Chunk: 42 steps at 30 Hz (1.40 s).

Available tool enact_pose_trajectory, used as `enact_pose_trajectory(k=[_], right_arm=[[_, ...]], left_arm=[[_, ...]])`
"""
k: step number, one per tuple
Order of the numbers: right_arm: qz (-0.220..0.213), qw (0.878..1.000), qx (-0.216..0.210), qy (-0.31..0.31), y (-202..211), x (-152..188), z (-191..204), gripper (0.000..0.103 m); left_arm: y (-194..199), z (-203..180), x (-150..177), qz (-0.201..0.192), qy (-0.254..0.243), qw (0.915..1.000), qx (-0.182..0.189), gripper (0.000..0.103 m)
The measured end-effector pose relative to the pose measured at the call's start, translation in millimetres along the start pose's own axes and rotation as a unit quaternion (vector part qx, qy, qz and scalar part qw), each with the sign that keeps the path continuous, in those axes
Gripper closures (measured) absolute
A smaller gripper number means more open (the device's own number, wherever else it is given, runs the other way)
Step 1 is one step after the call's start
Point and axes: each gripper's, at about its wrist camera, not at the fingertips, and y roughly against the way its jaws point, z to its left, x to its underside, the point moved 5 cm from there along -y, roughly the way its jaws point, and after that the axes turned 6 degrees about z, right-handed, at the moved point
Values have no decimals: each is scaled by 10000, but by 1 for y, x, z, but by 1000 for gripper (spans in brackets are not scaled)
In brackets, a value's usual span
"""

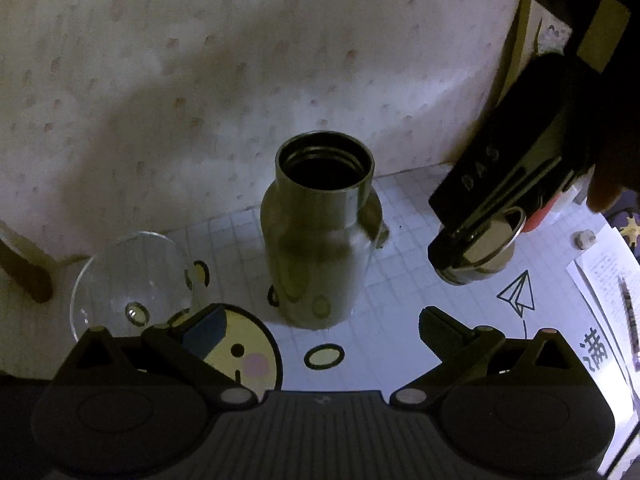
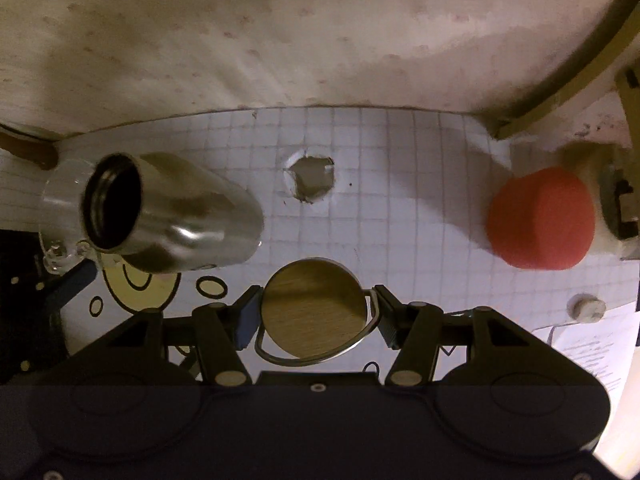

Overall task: Unscrew bottle cap and pour
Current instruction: 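Carry the cap away from the bottle and lower it with the right tool, then set the wooden cap down on the table beside the bottle with the right tool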

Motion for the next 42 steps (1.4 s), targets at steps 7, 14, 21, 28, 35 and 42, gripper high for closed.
enact_pose_trajectory(k=[7,14,21,28,35,42], right_arm=[[57,9999,-19,-107,-16,5,-7,44],[104,9996,-87,-254,-29,6,-11,44],[194,9992,-89,-327,-39,6,-14,44],[194,9993,-94,-304,-38,4,-12,44],[200,9993,-84,-302,-38,3,-11,44],[181,9993,-48,-321,-35,2,-11,43]], left_arm=[[5,-3,-3,75,-16,10000,-13,0],[-11,1,-14,104,-5,9999,14,0],[-14,0,-15,145,-14,9999,29,0],[-13,0,-15,159,-13,9999,42,0],[-14,0,-13,178,-10,9998,41,0],[-14,0,-12,197,-8,9998,46,0]])
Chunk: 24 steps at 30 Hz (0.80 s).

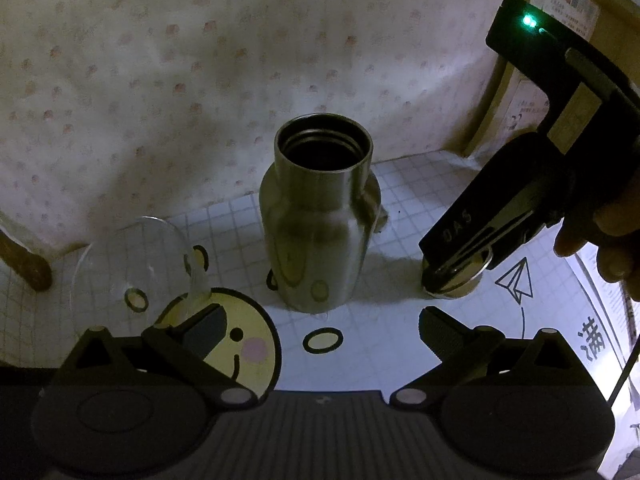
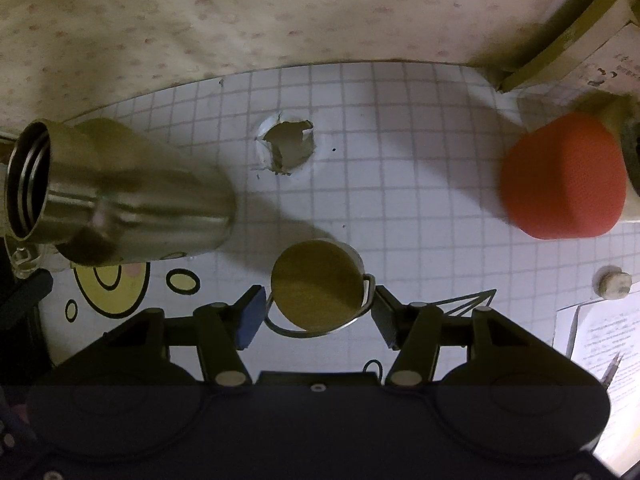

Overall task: Unscrew bottle cap and pour
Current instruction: 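Set the wooden cap down on the table beside the bottle with the right tool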

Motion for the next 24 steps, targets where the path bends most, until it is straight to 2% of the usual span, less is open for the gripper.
enact_pose_trajectory(k=[17,21,24], right_arm=[[-115,9999,75,17,4,1,-2,37],[-207,9997,93,33,7,2,-1,34],[-443,9987,237,129,14,2,1,30]], left_arm=[[0,-2,2,17,-5,10000,-13,0],[0,-1,2,23,-21,10000,-4,0],[0,-2,2,18,-29,10000,-9,0]])
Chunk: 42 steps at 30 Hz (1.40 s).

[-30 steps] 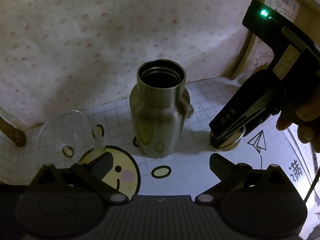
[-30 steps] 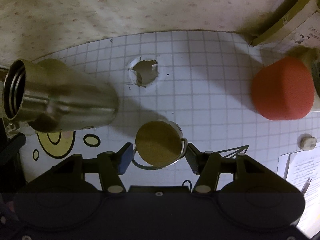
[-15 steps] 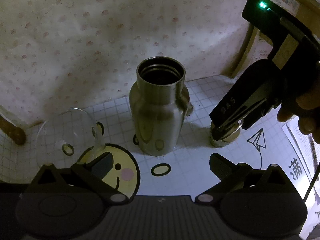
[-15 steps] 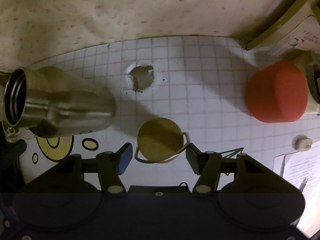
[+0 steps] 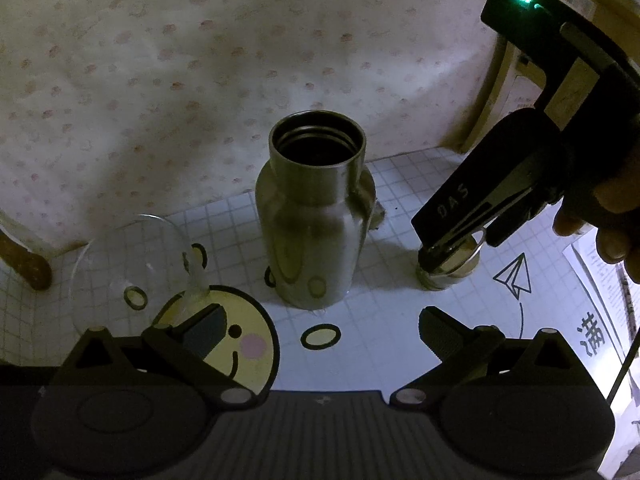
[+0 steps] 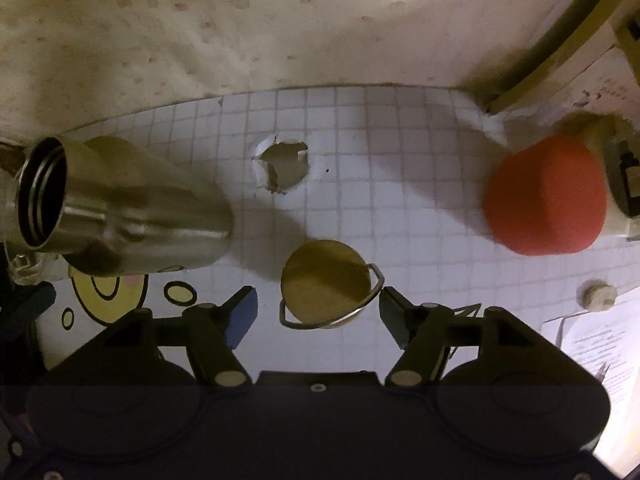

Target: Unscrew bottle cap and pour

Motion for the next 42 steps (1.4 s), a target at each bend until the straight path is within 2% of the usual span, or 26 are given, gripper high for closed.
enact_pose_trajectory(k=[2,13,27,33,39,42], right_arm=[[-131,9999,64,48,4,-1,1,23],[-754,9963,193,371,23,0,13,17],[-1328,9896,71,552,42,16,29,16],[-1642,9857,-46,382,50,27,28,15],[-1906,9809,110,376,58,35,30,15],[-2006,9788,154,379,62,40,34,11]], left_arm=[[0,0,0,3,-5,10000,-1,0],[1,-1,0,7,1,10000,-32,0],[8,4,1,-63,178,9997,-131,0],[13,12,1,-102,325,9992,-217,0],[17,19,3,-126,491,9982,-309,0],[19,21,4,-131,534,9979,-350,0]])
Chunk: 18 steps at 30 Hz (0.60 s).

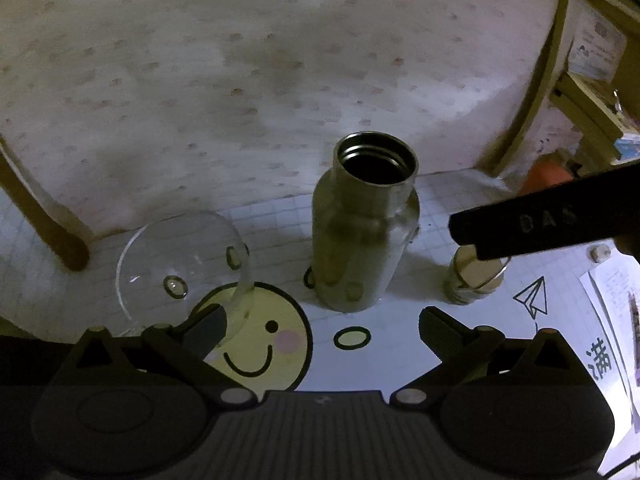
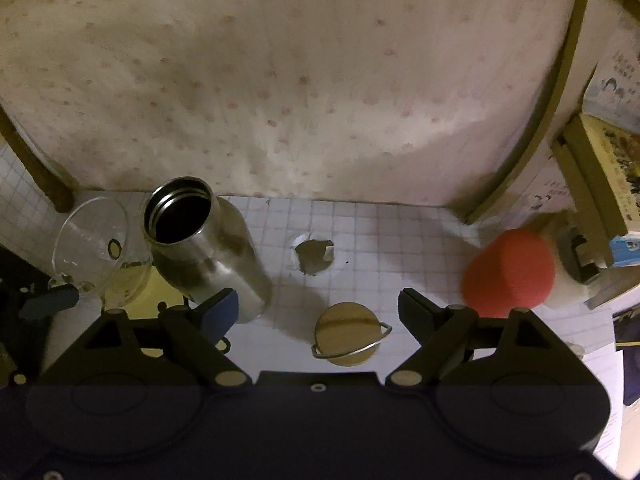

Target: Unscrew bottle cap and pour

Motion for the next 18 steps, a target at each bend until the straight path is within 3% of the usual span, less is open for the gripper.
enact_pose_trajectory(k=[2,18], right_arm=[[-40,10000,-1,4,3,2,2,0],[-99,9998,-131,-121,8,20,15,1]], left_arm=[[0,2,0,6,50,10000,-31,0],[-3,12,4,138,351,9990,-241,0]])
